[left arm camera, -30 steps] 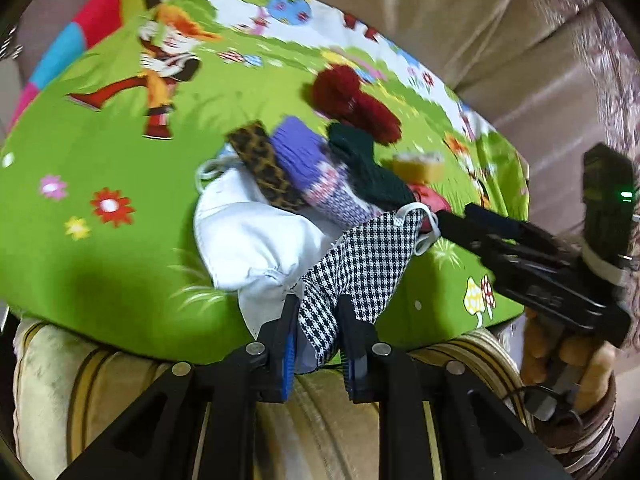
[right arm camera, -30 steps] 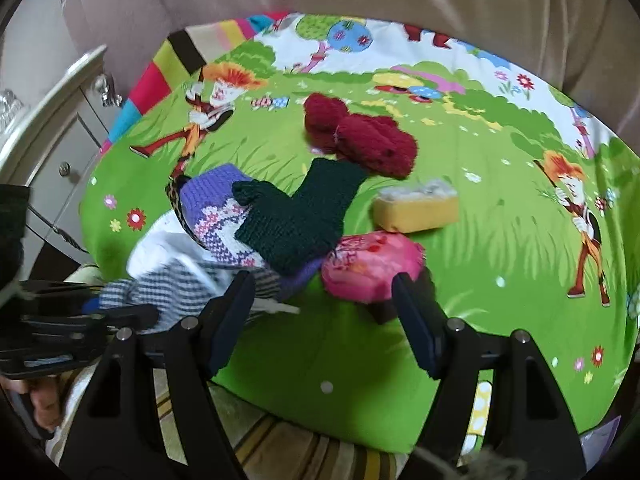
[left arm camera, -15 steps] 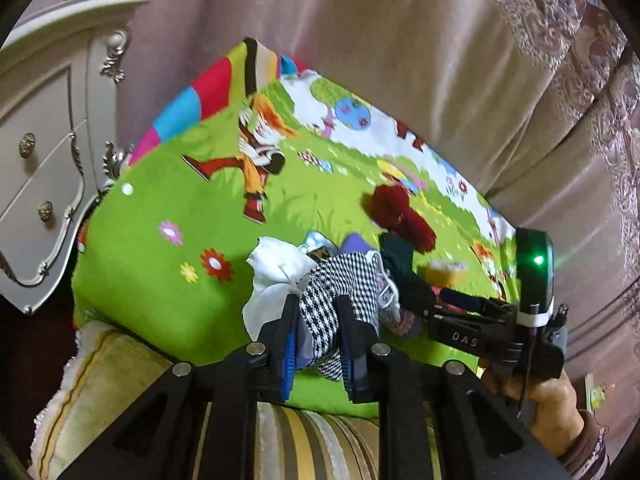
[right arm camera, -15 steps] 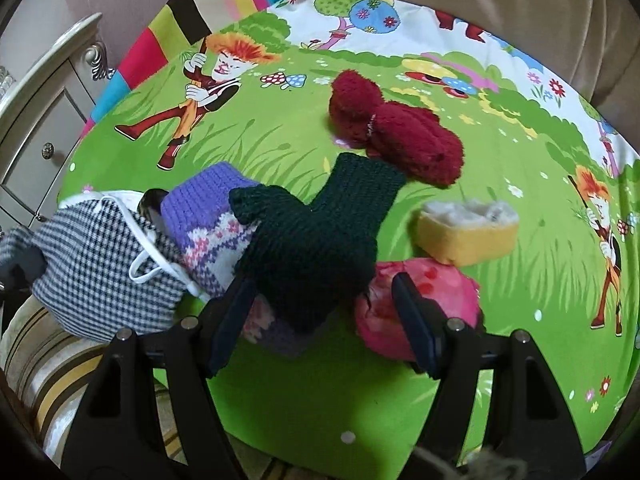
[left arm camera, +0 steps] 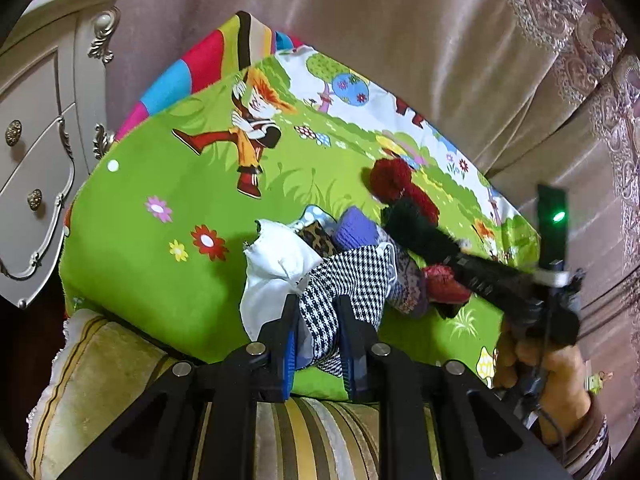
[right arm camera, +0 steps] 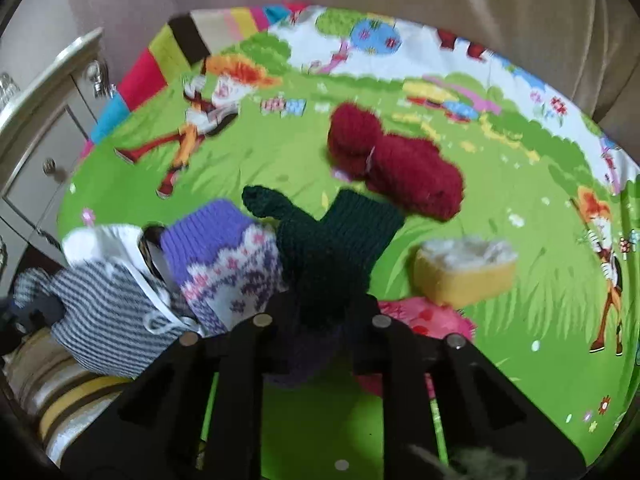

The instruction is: Organize soft objects

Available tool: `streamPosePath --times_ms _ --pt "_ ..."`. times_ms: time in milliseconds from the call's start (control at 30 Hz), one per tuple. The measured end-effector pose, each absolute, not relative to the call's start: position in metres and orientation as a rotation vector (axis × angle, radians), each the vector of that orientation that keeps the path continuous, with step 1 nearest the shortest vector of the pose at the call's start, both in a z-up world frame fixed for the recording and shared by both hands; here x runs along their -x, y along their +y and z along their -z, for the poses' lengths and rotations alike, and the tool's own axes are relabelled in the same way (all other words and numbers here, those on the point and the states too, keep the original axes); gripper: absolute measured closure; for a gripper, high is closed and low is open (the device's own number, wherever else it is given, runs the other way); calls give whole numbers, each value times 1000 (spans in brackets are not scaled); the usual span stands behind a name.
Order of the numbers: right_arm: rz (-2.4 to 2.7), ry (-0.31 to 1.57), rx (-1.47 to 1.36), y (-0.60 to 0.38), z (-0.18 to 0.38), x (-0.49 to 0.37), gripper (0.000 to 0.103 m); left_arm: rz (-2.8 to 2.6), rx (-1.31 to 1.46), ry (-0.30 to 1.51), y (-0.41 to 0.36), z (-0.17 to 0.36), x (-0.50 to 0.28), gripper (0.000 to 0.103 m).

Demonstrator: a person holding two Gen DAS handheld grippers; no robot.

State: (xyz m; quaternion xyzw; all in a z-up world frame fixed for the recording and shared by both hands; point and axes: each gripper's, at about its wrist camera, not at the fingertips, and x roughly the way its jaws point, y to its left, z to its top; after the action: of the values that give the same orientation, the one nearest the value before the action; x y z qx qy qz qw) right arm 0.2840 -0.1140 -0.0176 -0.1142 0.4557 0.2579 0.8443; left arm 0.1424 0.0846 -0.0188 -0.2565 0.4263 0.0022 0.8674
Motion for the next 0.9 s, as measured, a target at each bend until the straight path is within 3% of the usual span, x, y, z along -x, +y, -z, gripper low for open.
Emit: streamPosePath --times_ms 533,900 --pt "-595 833 9 -178 -87 -205 86 160 516 845 64 2 -127 84" --pt "-445 980 -99 -250 -33 -178 86 235 465 960 44 0 -88 84"
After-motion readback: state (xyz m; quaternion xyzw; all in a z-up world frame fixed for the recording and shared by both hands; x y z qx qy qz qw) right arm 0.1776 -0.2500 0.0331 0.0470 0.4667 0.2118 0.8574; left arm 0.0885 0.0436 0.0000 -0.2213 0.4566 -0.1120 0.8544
